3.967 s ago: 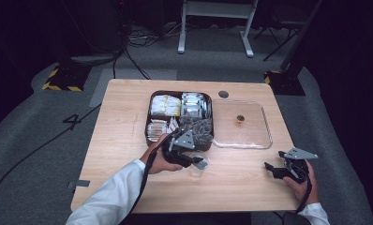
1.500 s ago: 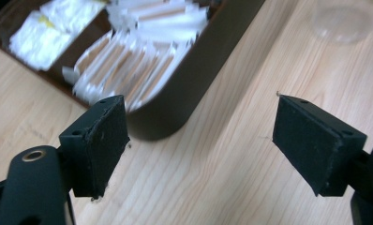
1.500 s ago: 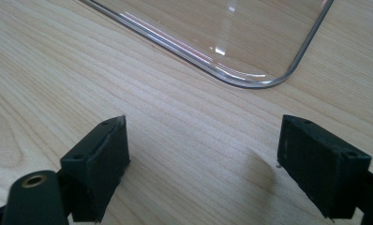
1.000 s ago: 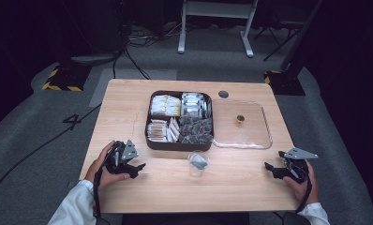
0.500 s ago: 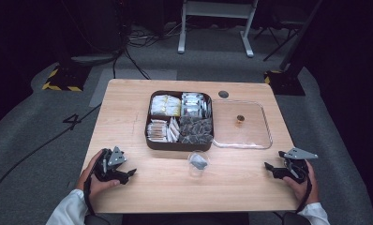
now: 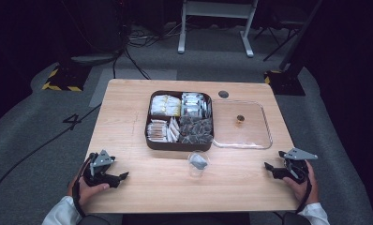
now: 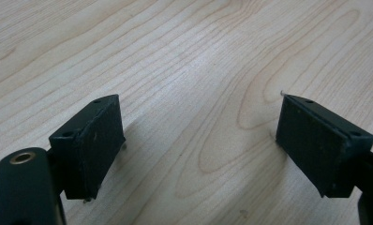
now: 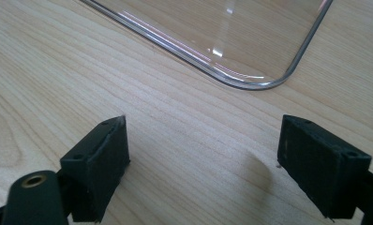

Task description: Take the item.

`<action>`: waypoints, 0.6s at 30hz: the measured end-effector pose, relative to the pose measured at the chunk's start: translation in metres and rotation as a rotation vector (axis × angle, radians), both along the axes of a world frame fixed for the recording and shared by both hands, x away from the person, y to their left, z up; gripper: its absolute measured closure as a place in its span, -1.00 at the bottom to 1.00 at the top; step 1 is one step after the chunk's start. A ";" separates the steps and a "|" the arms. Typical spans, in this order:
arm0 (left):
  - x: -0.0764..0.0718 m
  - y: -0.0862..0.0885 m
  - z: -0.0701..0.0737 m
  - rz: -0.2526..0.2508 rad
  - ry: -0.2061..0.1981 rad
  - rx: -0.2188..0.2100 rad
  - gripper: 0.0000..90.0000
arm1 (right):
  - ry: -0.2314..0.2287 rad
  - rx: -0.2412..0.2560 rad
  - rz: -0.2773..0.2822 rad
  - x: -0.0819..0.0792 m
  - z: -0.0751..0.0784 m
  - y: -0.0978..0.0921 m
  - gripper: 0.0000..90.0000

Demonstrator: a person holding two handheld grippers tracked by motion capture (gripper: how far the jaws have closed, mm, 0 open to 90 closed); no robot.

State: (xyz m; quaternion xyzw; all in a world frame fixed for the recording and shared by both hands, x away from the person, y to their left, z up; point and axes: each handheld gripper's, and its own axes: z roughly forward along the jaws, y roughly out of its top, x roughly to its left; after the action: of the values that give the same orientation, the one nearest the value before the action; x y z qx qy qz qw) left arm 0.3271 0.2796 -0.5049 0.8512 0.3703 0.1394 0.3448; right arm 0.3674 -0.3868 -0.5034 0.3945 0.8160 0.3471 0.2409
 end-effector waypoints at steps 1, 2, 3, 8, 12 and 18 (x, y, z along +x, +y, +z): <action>0.000 0.000 0.000 0.000 0.000 0.000 -0.66 | 0.000 0.000 0.000 0.000 0.000 0.000 -0.62; 0.000 0.000 0.000 0.004 0.000 0.000 -0.66 | -0.001 -0.001 0.000 0.000 0.000 0.000 -0.62; 0.000 0.000 0.000 0.006 0.000 -0.001 -0.66 | 0.000 0.000 0.000 0.000 0.000 0.000 -0.62; -0.001 -0.001 0.000 0.010 0.000 -0.001 -0.66 | -0.001 0.000 0.000 -0.001 0.000 0.000 -0.62; 0.000 0.000 0.000 0.009 0.001 -0.002 -0.66 | -0.002 -0.001 -0.004 -0.001 0.000 0.000 -0.62; 0.000 0.000 0.000 0.005 -0.002 0.005 -0.67 | 0.001 0.002 -0.006 -0.001 0.000 0.000 -0.63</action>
State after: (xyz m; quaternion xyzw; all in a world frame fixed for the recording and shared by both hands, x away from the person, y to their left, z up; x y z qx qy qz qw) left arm 0.3275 0.2793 -0.5047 0.8512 0.3716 0.1419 0.3425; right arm 0.3668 -0.3873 -0.5034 0.3973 0.8146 0.3469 0.2414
